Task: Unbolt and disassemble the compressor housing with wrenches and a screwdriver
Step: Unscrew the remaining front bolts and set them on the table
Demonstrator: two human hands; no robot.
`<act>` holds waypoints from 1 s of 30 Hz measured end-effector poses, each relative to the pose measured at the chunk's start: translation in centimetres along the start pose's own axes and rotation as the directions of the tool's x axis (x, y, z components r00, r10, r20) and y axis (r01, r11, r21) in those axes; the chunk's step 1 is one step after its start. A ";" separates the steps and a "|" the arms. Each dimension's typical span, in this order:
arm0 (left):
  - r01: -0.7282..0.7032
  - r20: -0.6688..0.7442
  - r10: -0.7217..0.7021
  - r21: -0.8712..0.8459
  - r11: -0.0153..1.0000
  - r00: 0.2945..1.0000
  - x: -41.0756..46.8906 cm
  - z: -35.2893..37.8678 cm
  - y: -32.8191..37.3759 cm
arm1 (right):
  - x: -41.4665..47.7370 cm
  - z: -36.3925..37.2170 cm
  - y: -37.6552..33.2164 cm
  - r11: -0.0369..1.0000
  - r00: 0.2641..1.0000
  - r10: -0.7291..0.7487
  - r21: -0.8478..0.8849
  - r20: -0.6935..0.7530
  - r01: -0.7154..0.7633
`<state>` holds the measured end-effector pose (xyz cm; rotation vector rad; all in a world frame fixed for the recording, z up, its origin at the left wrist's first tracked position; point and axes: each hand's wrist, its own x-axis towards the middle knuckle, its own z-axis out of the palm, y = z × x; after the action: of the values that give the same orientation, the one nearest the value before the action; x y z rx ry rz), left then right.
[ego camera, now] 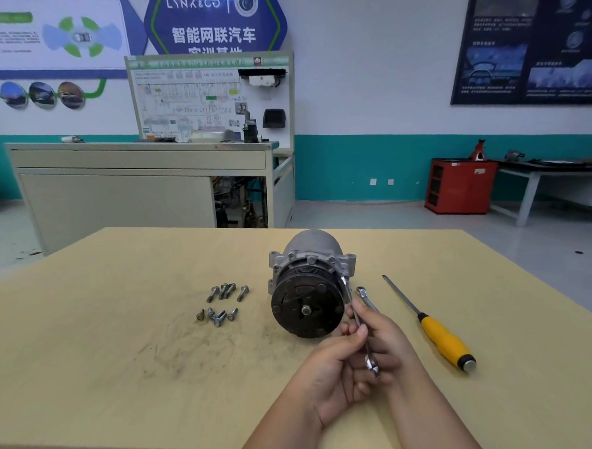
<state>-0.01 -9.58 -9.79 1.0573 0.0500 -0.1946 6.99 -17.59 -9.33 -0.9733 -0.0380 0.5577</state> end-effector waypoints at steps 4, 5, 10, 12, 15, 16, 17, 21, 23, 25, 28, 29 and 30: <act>-0.007 -0.051 0.010 0.049 0.999 0.999 0.1 0.1 -0.2 | -0.2 0.4 0.6 0.961 0.974 -0.197 -0.219 -0.112 0.169; -0.007 -0.065 0.010 0.045 0.999 0.998 0.2 0.1 -0.2 | -0.3 0.6 0.7 0.955 0.969 -0.216 -0.235 -0.121 0.183; -0.015 -0.088 0.017 0.019 1.000 0.996 0.2 0.3 -0.2 | -0.6 0.7 0.5 0.946 0.959 -0.233 -0.266 -0.164 0.184; -0.015 -0.091 0.016 0.006 1.000 0.996 0.2 0.4 -0.3 | -0.5 0.6 0.4 0.948 0.957 -0.231 -0.262 -0.175 0.181; -0.021 -0.079 0.021 0.002 1.000 0.997 0.3 0.3 -0.2 | -0.4 0.5 0.3 0.951 0.958 -0.230 -0.248 -0.172 0.184; -0.023 -0.072 0.023 0.001 1.000 0.997 0.3 0.3 -0.1 | -0.3 0.4 0.3 0.949 0.959 -0.232 -0.253 -0.163 0.186; -0.027 -0.065 0.027 -0.002 1.000 0.998 0.3 0.2 -0.1 | -0.2 0.3 0.3 0.950 0.962 -0.229 -0.251 -0.147 0.187; -0.037 -0.025 0.035 -0.064 0.997 0.999 0.4 -0.2 0.0 | 0.0 -0.1 0.4 0.998 0.998 -0.064 -0.021 -0.021 0.064; -0.051 -0.009 0.050 -0.101 0.994 0.999 0.5 -0.3 -0.1 | -0.2 -0.4 0.3 0.996 0.997 -0.010 0.093 0.073 0.003; -0.066 -0.003 0.066 -0.123 0.990 0.998 0.5 -0.2 -0.1 | -0.3 -0.5 0.3 0.990 0.993 0.006 0.136 0.120 -0.022; -0.076 -0.008 0.076 -0.140 0.987 0.997 0.4 -0.1 -0.1 | -0.3 -0.3 0.4 0.976 0.989 0.019 0.213 0.147 -0.051; -0.078 -0.009 0.078 -0.143 0.987 0.997 0.4 -0.1 -0.1 | -0.2 -0.3 0.5 0.970 0.989 0.028 0.235 0.144 -0.061; -0.080 -0.009 0.080 -0.149 0.986 0.997 0.4 0.0 0.0 | -0.2 -0.3 0.6 0.965 0.989 0.036 0.253 0.142 -0.072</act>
<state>0.39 -9.62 -9.91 0.9089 0.0243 -0.1145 6.68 -17.65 -9.91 -0.6832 -0.0599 0.6616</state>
